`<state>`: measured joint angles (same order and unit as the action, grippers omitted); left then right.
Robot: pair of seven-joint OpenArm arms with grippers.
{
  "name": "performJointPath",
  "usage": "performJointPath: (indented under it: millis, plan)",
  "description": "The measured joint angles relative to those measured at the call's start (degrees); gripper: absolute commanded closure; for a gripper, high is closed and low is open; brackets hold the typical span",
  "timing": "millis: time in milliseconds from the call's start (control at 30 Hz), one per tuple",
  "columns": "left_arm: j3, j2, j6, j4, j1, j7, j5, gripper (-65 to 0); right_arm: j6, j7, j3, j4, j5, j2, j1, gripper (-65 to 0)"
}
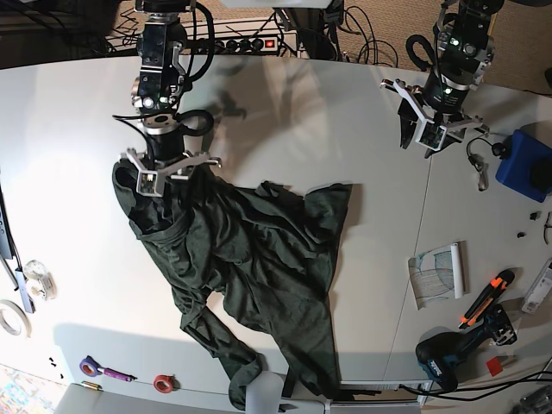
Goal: Layout the t-shirt on the table in an organized manner, then fold the t-shirt properly
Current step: 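Grasp the collar edge of the green shirt with the right gripper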
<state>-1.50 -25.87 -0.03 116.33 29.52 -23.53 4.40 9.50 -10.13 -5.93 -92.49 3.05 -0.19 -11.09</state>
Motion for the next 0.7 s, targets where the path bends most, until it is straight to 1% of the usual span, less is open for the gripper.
performJointPath:
  millis: [67,100,133,200,333,400,433,467,500,533,567,600,633,700]
  plan:
    - [0.0,0.0,0.0,0.0,-0.04,0.2,0.0,-26.0,0.81,-1.14,0.0,-2.93,-0.02,0.0,-0.04,-1.0]
    - [0.0,0.0,0.0,0.0,-0.07,0.2,0.0,-26.0,1.11,-1.68,-0.02,-4.28,-0.02,0.02,-0.04,0.0]
    - [0.0,0.02,-0.02,0.0,-0.2,0.17,0.15,-26.0,1.42,-2.05,0.0,-5.66,-0.13,0.26,-0.09,0.0]
    - [0.0,0.0,-0.24,0.0,-0.85,0.17,1.46,-26.0,3.06,-2.56,0.09,-8.22,-0.11,1.49,-0.37,0.0]
    - [0.0,0.02,-0.22,0.0,-1.92,0.2,2.75,-26.0,2.56,-4.13,0.04,-13.0,-0.04,5.16,-2.12,0.0]
    - [0.0,0.0,-0.22,-0.02,-2.67,0.13,3.98,-26.0,2.56,-5.73,-0.02,-13.57,0.0,6.03,-2.82,0.0]
    - [0.0,0.02,-1.09,0.0,-3.21,0.2,4.31,-26.0,2.4,-6.6,-0.02,-13.6,-0.02,6.01,-3.28,-2.3]
    - [0.0,0.02,-2.19,0.0,-3.76,0.2,4.98,-26.0,2.56,-7.39,-0.02,-13.6,0.0,5.99,-3.82,-9.6]
    - [0.0,0.02,-3.19,0.0,-4.15,0.24,5.57,-26.0,2.69,-7.67,0.04,-13.6,-0.17,5.86,-4.57,-18.8]
    - [0.0,0.0,-3.5,0.0,-4.46,0.17,6.1,-26.0,2.99,-7.78,0.17,-13.57,-0.04,5.77,-5.16,-27.5]
    - [0.0,0.02,-3.54,0.0,-4.59,0.2,6.69,-26.0,2.78,-7.89,0.15,-13.57,-0.13,5.75,-5.62,-33.0]
    - [0.0,0.0,-3.74,0.0,-4.59,0.15,6.64,-26.0,1.64,-7.89,0.15,-13.57,-0.35,5.75,-5.77,-34.9]
    - [0.0,0.02,-3.72,0.0,-4.59,0.13,6.62,-26.0,0.31,-7.87,0.15,-13.57,-1.81,5.84,-5.77,-35.0]
    - [0.0,0.0,-3.87,-0.02,-4.61,0.13,6.62,-26.0,-2.03,-7.48,0.04,-13.07,-1.66,5.9,-5.6,-35.0]
